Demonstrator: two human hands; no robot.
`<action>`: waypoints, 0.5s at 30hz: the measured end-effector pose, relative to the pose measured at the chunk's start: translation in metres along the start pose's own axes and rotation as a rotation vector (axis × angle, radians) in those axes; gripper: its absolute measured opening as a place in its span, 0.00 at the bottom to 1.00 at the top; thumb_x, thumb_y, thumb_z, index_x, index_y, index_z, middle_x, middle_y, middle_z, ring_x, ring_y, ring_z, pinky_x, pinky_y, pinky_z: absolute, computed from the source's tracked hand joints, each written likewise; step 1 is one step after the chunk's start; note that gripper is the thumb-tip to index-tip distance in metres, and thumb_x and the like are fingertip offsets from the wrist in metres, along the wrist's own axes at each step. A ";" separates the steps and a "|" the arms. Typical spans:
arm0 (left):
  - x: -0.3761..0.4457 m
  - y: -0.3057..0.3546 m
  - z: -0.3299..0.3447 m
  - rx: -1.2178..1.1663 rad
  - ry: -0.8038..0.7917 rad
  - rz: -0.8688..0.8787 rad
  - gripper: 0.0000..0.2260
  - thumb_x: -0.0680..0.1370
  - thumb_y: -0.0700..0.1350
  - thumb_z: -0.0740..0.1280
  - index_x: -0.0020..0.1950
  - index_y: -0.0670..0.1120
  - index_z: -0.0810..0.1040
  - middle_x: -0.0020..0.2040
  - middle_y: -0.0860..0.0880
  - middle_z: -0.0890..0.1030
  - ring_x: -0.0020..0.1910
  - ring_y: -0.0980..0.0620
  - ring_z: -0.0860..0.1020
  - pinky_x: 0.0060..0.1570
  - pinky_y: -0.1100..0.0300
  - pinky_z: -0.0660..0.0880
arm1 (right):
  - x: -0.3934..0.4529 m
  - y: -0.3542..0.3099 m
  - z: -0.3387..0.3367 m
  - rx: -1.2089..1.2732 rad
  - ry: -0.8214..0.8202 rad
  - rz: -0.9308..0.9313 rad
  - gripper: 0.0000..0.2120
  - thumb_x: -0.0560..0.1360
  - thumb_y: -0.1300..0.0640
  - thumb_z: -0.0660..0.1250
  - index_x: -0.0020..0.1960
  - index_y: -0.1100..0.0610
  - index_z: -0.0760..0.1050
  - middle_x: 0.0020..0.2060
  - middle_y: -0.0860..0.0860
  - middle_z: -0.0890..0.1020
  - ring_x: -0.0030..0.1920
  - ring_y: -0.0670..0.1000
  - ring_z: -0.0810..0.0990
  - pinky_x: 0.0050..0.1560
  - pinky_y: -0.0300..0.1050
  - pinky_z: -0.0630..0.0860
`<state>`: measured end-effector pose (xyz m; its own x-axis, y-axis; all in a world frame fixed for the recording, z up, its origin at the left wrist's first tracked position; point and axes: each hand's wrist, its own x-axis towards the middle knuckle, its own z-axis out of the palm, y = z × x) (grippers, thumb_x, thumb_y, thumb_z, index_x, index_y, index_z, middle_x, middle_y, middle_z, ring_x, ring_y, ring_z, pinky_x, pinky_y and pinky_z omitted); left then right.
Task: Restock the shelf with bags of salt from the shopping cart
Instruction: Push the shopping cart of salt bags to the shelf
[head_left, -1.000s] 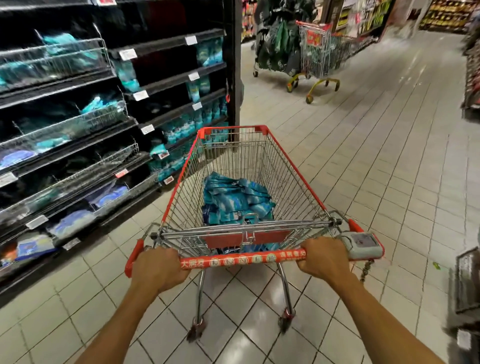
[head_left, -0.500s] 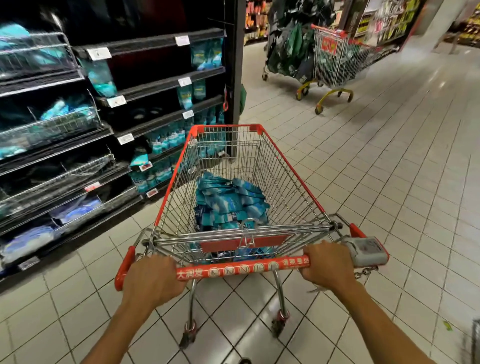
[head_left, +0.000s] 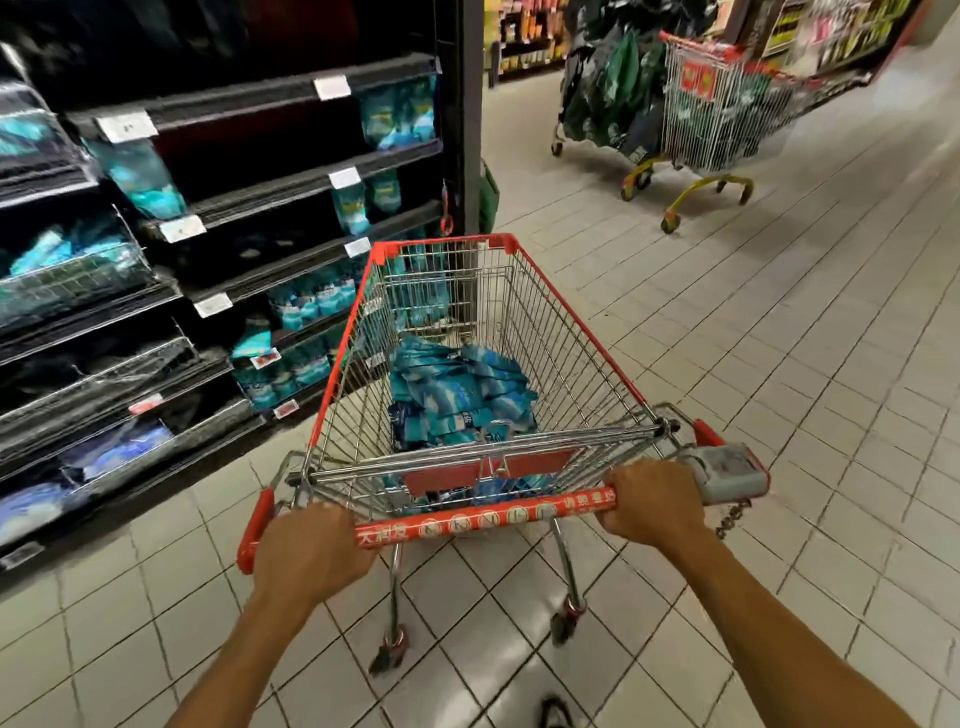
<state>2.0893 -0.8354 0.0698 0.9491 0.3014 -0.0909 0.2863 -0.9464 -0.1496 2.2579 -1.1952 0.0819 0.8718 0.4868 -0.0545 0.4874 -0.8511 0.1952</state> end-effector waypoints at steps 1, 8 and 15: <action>0.013 0.010 -0.001 -0.005 0.014 -0.005 0.28 0.70 0.76 0.53 0.31 0.53 0.71 0.25 0.54 0.74 0.21 0.62 0.73 0.22 0.67 0.70 | 0.014 0.014 0.001 -0.008 -0.007 -0.011 0.17 0.68 0.35 0.61 0.31 0.47 0.68 0.21 0.44 0.66 0.23 0.43 0.67 0.30 0.36 0.64; 0.087 0.074 -0.025 -0.161 0.096 0.056 0.39 0.62 0.85 0.42 0.32 0.53 0.74 0.22 0.55 0.73 0.20 0.62 0.72 0.22 0.67 0.68 | 0.098 0.087 0.005 0.063 -0.002 0.027 0.11 0.71 0.39 0.66 0.39 0.46 0.75 0.30 0.43 0.76 0.32 0.45 0.75 0.40 0.40 0.73; 0.156 0.120 -0.047 -0.152 0.088 0.109 0.39 0.65 0.82 0.37 0.34 0.52 0.72 0.28 0.55 0.75 0.27 0.57 0.75 0.30 0.63 0.73 | 0.138 0.082 0.009 0.526 0.159 0.541 0.43 0.66 0.58 0.77 0.74 0.61 0.58 0.76 0.63 0.51 0.76 0.64 0.51 0.75 0.65 0.57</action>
<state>2.2775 -0.9078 0.0837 0.9816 0.1908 -0.0113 0.1909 -0.9816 0.0069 2.4185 -1.1992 0.0816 0.9973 -0.0347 0.0653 -0.0106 -0.9410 -0.3384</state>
